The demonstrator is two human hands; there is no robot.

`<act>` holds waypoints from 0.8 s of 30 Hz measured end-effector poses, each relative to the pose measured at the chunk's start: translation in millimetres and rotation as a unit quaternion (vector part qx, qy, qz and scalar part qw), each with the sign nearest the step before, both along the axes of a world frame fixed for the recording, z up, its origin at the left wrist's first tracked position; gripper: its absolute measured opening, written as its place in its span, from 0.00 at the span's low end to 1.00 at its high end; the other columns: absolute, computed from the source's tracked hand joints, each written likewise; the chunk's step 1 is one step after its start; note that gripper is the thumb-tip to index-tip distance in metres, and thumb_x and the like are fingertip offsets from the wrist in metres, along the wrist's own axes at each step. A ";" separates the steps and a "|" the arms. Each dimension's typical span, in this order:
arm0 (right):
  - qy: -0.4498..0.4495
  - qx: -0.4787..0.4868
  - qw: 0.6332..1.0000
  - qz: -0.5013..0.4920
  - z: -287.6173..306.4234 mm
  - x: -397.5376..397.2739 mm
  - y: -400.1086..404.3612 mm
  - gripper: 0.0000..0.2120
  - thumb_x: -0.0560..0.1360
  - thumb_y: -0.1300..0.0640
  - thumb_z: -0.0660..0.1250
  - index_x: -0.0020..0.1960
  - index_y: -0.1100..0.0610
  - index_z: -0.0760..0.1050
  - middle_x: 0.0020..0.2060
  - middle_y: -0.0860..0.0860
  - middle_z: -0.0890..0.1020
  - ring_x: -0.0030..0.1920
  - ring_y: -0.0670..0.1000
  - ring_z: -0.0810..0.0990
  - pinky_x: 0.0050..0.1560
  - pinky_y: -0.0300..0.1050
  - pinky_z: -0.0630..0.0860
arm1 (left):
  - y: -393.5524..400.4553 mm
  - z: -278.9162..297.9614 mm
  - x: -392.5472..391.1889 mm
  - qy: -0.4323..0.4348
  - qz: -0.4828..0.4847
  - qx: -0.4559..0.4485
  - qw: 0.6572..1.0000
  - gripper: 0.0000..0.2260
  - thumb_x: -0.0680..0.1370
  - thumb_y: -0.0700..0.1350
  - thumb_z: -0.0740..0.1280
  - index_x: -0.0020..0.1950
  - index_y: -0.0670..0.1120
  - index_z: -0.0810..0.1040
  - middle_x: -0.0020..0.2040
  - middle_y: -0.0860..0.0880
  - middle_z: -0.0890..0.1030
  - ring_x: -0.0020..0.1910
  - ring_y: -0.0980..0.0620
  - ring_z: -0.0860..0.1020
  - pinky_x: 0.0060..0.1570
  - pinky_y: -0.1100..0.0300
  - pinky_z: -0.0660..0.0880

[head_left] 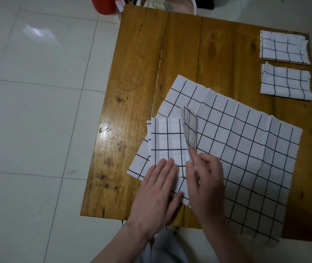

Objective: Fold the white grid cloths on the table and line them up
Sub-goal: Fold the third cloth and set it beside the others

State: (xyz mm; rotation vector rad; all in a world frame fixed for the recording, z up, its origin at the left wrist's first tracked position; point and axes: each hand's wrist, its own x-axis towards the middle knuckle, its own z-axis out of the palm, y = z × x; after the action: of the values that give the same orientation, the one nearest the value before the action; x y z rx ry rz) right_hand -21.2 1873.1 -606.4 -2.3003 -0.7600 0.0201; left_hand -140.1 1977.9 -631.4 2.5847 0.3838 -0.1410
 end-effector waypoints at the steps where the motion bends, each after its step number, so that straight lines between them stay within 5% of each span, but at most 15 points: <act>1: 0.002 0.003 1.000 0.002 -1.9 -1.7 2.6 0.19 0.84 0.56 0.61 0.74 0.56 0.76 0.60 0.47 0.76 0.59 0.50 0.77 0.55 0.53 0.80 | 3.9 0.4 -3.6 -0.006 0.023 0.001 1.000 0.29 0.87 0.58 0.56 0.85 0.46 0.56 0.85 0.50 0.56 0.85 0.52 0.49 0.82 0.50 0.50; 7: -0.041 -0.054 0.994 0.086 -16.6 -6.2 14.2 0.19 0.85 0.57 0.63 0.74 0.59 0.75 0.73 0.52 0.76 0.74 0.52 0.73 0.69 0.56 0.74 | 21.6 -0.6 -18.7 -0.012 0.082 0.002 0.997 0.28 0.87 0.56 0.56 0.84 0.46 0.60 0.83 0.50 0.62 0.84 0.53 0.55 0.82 0.48 0.54; 16: -0.054 -0.133 0.975 0.171 -36.3 -9.8 19.1 0.22 0.83 0.55 0.59 0.75 0.57 0.75 0.74 0.49 0.76 0.75 0.51 0.73 0.68 0.55 0.75 | 25.0 -3.1 -15.0 -0.039 0.113 -0.030 0.992 0.27 0.86 0.53 0.59 0.83 0.45 0.59 0.81 0.50 0.67 0.82 0.55 0.59 0.81 0.50 0.57; 24: 0.073 -0.135 0.966 0.209 -32.0 -2.9 13.9 0.30 0.87 0.38 0.48 0.80 0.55 0.67 0.77 0.48 0.71 0.78 0.46 0.65 0.75 0.54 0.69 | 26.0 -7.8 -19.3 -0.045 0.089 0.016 0.995 0.23 0.86 0.50 0.58 0.80 0.45 0.67 0.83 0.46 0.63 0.84 0.50 0.56 0.80 0.46 0.58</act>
State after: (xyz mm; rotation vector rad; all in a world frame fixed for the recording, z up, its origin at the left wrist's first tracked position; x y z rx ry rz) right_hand -24.2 1886.9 -638.4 -2.3100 -1.2130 0.5080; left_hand -159.4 2003.9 -639.2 2.5627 0.5828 0.0454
